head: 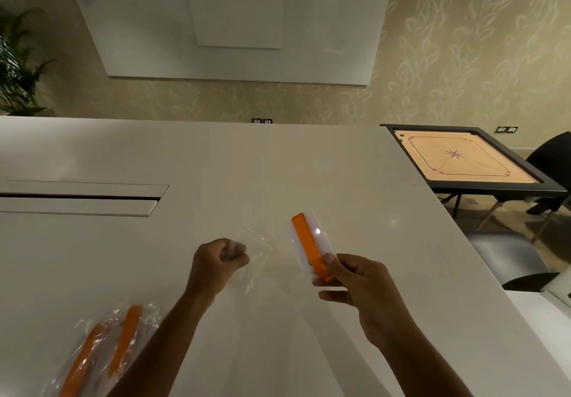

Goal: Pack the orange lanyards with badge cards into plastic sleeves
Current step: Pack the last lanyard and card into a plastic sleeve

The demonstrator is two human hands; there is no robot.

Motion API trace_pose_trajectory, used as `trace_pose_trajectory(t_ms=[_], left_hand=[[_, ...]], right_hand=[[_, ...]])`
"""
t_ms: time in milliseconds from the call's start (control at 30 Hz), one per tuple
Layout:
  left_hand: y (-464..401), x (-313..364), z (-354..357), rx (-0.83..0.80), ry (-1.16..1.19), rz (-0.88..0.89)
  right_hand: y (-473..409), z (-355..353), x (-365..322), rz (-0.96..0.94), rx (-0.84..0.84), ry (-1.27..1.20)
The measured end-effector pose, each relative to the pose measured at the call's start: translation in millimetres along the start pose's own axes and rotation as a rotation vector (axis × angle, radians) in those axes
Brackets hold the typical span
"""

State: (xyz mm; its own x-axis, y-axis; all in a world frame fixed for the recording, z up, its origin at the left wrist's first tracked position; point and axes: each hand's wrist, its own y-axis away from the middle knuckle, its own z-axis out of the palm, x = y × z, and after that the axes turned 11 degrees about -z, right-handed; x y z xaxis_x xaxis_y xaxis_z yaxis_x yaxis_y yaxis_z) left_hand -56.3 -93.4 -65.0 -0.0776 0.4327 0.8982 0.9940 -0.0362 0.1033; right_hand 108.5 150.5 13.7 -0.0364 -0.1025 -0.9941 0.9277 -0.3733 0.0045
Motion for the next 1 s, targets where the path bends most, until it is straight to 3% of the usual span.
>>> trace_pose_trajectory(t_ms=[400, 1000], left_hand=[[42.6, 57.2, 7.7, -0.139, 0.004, 0.088], [73.1, 89.0, 18.0, -0.347, -0.023, 0.268]], right_hand=[[-2.4, -36.7, -24.3, -0.151, -0.047, 0.223], [-7.7, -83.9, -60.7, -0.528, -0.282, 0.854]])
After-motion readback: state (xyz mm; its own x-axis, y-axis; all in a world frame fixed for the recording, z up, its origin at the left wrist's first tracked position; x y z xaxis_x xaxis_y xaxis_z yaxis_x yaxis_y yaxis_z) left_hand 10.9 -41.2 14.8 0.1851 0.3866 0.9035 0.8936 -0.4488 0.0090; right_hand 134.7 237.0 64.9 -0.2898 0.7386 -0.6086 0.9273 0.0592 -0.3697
